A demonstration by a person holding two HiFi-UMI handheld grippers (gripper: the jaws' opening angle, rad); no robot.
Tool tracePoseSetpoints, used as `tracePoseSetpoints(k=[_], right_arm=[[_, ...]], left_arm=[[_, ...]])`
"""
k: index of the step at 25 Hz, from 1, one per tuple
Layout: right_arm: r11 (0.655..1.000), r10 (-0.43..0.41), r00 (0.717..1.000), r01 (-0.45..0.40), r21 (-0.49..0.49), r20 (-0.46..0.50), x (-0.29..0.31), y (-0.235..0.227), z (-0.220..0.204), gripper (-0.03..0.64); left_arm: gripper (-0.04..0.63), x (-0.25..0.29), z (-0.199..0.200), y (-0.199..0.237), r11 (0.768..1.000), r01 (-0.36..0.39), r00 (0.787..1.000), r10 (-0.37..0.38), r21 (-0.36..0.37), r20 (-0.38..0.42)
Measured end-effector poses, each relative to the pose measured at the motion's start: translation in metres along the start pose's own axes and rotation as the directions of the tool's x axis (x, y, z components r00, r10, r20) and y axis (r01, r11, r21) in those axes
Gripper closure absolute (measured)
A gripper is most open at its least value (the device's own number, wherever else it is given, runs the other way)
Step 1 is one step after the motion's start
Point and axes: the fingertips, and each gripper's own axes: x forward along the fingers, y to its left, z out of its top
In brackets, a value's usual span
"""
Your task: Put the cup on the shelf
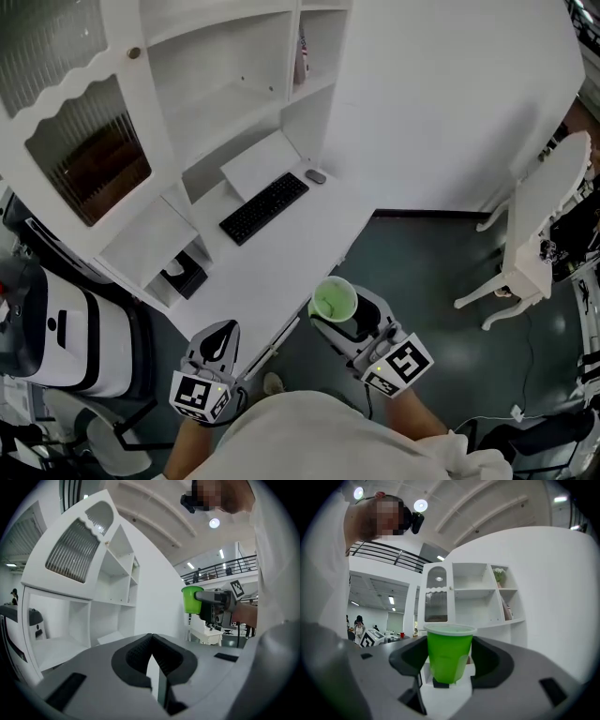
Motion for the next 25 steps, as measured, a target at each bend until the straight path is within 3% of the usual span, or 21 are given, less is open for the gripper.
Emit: tracePoseSetpoints(k=[10,25], right_arm=[[1.0,0.01,1.0,-0.01,0.001,-0.003,0.055,-0.042,0.004,0.325],[0.989,0.146,0.989,-0.147,-0.021,-0.004,0.153,-0.156,0.022,0.325]], left_arm=[[0.595,0.036,0.004,0.043,1.0,-0.02,1.0,0.02,-0.009,-0.016],[0.595,0.1,0.023,0.077,0.981,-0.191,0.981,0.191,-0.027,0.015]])
